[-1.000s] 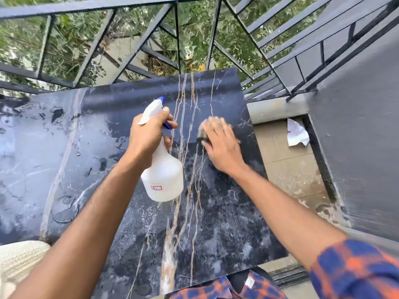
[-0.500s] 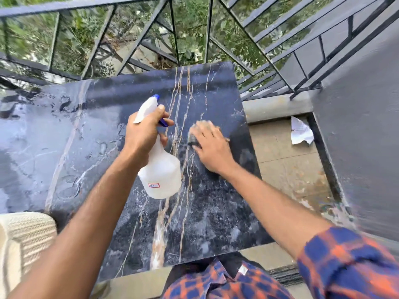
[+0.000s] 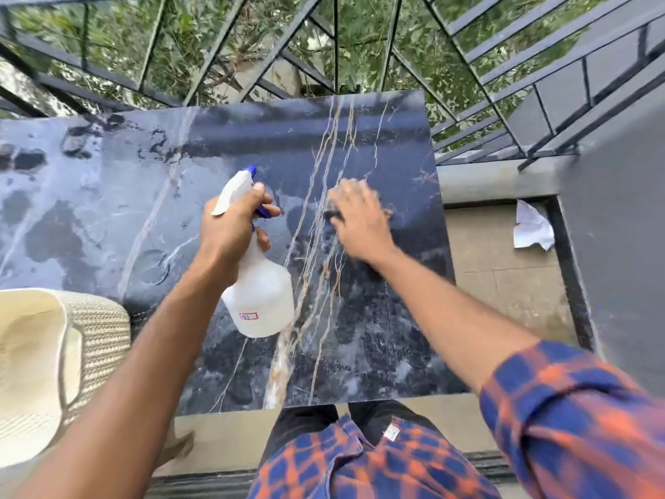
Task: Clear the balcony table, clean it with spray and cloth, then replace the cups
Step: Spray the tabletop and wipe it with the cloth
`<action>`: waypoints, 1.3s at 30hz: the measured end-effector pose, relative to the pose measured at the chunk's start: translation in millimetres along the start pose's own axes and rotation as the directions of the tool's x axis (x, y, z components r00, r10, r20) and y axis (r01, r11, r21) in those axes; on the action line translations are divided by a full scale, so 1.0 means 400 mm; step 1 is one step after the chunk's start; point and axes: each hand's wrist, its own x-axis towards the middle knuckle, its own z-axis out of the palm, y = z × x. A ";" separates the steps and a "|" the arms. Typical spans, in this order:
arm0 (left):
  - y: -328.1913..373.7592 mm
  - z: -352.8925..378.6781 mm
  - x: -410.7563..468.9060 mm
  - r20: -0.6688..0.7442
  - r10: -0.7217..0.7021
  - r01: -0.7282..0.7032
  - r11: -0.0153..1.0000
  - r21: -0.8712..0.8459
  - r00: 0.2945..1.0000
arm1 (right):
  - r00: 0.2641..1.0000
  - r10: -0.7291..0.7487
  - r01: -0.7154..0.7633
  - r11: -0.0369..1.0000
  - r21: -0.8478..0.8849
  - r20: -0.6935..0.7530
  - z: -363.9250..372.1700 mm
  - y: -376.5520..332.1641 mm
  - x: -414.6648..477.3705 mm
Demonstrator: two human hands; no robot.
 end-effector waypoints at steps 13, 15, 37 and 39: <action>0.016 -0.210 0.080 -0.046 -0.035 0.032 0.998 -0.060 0.998 | 0.837 0.525 -0.516 0.851 0.100 -0.153 0.018 0.007 0.138; 0.014 -0.243 0.096 -0.052 -0.044 0.038 0.994 -0.101 0.998 | 0.924 0.372 -0.369 0.928 0.058 -0.088 0.086 -0.155 0.185; 0.042 -0.420 0.212 -0.025 -0.040 0.036 0.988 -0.150 0.999 | 0.992 -0.125 0.125 0.991 0.035 -0.009 0.249 -0.539 0.095; 0.045 -0.440 0.226 -0.028 -0.037 0.033 0.990 -0.139 0.999 | 0.996 -0.083 0.083 0.996 0.019 -0.015 0.234 -0.462 0.037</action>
